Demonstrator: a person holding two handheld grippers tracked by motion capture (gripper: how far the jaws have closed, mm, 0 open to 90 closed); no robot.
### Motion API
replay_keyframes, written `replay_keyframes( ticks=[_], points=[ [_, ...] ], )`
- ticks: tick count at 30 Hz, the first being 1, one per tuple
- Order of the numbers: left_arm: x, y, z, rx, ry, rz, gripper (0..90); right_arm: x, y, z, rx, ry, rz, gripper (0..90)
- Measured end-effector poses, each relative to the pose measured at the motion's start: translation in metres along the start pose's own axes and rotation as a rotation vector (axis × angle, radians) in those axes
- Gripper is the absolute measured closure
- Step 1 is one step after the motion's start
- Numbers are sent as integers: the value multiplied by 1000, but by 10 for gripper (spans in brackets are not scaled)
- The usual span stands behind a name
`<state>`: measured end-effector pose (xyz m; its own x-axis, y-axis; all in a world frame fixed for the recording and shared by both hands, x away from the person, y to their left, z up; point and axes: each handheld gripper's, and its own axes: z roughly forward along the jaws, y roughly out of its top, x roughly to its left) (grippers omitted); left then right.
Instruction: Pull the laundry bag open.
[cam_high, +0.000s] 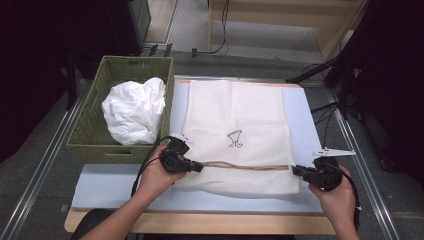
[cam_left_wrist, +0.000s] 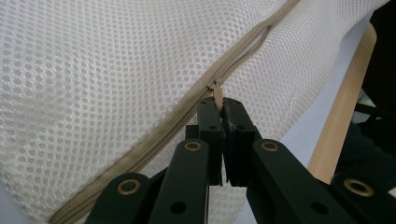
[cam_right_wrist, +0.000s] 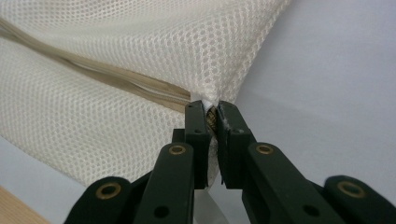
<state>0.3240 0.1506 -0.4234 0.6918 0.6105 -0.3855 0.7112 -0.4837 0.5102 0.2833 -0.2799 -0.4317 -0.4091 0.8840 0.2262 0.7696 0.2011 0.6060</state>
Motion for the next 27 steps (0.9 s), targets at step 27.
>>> replay_keyframes(
  ticks=[27],
  points=[
    [6,-20,-24,-29,77,-13,886,-9,-4,2,3,15,16,854]
  ],
)
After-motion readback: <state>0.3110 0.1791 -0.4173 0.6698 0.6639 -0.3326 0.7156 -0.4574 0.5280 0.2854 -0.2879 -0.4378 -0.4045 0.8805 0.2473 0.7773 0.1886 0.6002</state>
